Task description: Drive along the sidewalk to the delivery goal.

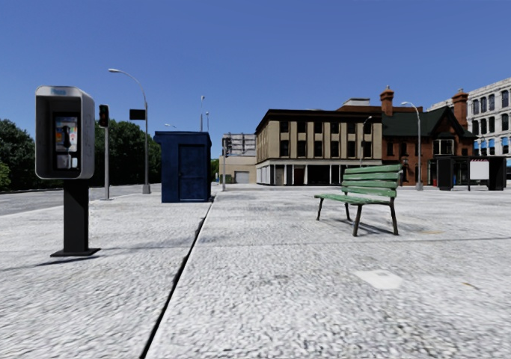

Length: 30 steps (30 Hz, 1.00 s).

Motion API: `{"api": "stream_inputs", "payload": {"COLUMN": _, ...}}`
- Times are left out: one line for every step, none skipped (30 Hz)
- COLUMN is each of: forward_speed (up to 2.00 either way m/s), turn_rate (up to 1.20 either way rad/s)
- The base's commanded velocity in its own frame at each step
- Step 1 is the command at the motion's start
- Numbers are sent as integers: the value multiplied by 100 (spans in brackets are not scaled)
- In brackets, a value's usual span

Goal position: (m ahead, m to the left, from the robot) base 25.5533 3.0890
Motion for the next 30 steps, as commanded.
{"api": "stream_inputs", "payload": {"forward_speed": 200, "turn_rate": 0}}
{"api": "stream_inputs", "payload": {"forward_speed": 200, "turn_rate": 0}}
{"api": "stream_inputs", "payload": {"forward_speed": 200, "turn_rate": 0}}
{"api": "stream_inputs", "payload": {"forward_speed": 200, "turn_rate": 0}}
{"api": "stream_inputs", "payload": {"forward_speed": 200, "turn_rate": 0}}
{"api": "stream_inputs", "payload": {"forward_speed": 200, "turn_rate": 0}}
{"api": "stream_inputs", "payload": {"forward_speed": 200, "turn_rate": 0}}
{"api": "stream_inputs", "payload": {"forward_speed": 200, "turn_rate": 0}}
{"api": "stream_inputs", "payload": {"forward_speed": 200, "turn_rate": 0}}
{"api": "stream_inputs", "payload": {"forward_speed": 200, "turn_rate": 0}}
{"api": "stream_inputs", "payload": {"forward_speed": 200, "turn_rate": 0}}
{"api": "stream_inputs", "payload": {"forward_speed": 200, "turn_rate": 0}}
{"api": "stream_inputs", "payload": {"forward_speed": 200, "turn_rate": 0}}
{"api": "stream_inputs", "payload": {"forward_speed": 200, "turn_rate": 0}}
{"api": "stream_inputs", "payload": {"forward_speed": 200, "turn_rate": 0}}
{"api": "stream_inputs", "payload": {"forward_speed": 200, "turn_rate": 0}}
{"api": "stream_inputs", "payload": {"forward_speed": 200, "turn_rate": 0}}
{"api": "stream_inputs", "payload": {"forward_speed": 200, "turn_rate": 0}}
{"api": "stream_inputs", "payload": {"forward_speed": 200, "turn_rate": 0}}
{"api": "stream_inputs", "payload": {"forward_speed": 200, "turn_rate": 0}}
{"api": "stream_inputs", "payload": {"forward_speed": 200, "turn_rate": 0}}
{"api": "stream_inputs", "payload": {"forward_speed": 200, "turn_rate": 0}}
{"api": "stream_inputs", "payload": {"forward_speed": 200, "turn_rate": 0}}
{"api": "stream_inputs", "payload": {"forward_speed": 200, "turn_rate": 0}}
{"api": "stream_inputs", "payload": {"forward_speed": 200, "turn_rate": 0}}
{"api": "stream_inputs", "payload": {"forward_speed": 200, "turn_rate": 0}}
{"api": "stream_inputs", "payload": {"forward_speed": 200, "turn_rate": 0}}
{"api": "stream_inputs", "payload": {"forward_speed": 200, "turn_rate": 0}}
{"api": "stream_inputs", "payload": {"forward_speed": 200, "turn_rate": 0}}
{"api": "stream_inputs", "payload": {"forward_speed": 200, "turn_rate": 0}}
